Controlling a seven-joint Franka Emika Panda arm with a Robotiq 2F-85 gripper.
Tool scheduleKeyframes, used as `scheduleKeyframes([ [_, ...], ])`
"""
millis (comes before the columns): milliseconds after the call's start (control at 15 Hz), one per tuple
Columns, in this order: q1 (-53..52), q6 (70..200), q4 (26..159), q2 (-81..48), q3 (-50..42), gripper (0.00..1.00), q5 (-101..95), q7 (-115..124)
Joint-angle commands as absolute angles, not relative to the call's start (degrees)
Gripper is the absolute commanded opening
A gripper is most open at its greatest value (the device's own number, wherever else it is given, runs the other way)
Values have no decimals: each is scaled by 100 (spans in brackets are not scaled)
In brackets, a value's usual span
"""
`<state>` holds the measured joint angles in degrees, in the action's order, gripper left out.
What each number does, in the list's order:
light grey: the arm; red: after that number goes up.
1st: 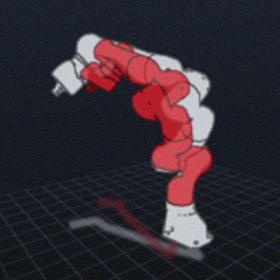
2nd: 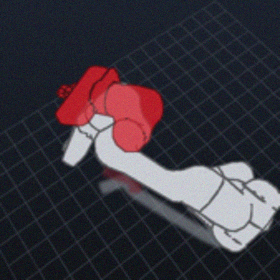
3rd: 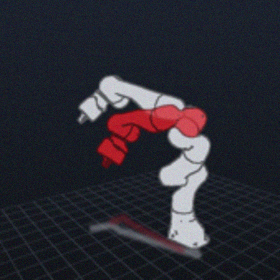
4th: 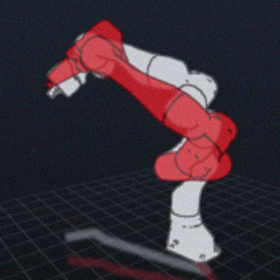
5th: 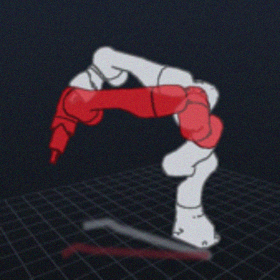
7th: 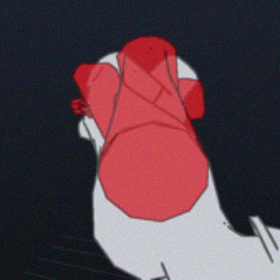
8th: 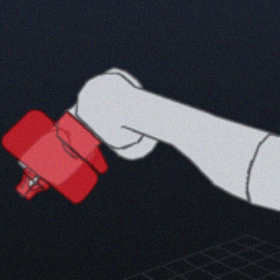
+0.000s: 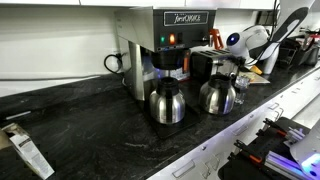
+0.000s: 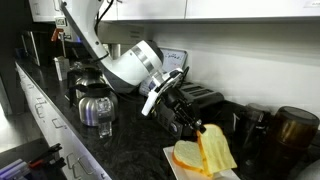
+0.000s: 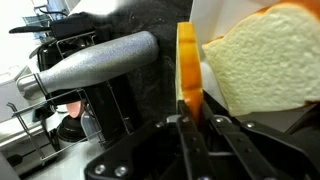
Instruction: Take the slice of bread from the toaster and put it on the white plate
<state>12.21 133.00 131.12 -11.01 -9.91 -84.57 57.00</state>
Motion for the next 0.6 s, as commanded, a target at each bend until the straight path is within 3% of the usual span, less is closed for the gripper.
scheduleKeyframes([
  [0, 1206, 13241, 13058, -1140, -978, 38, -8231, 5629],
  [67, 1207, 13236, 13062, -1132, -980, 42, -8170, 5626],
  [533, 1223, 13416, 13210, -818, -994, 91, -7792, 5476],
])
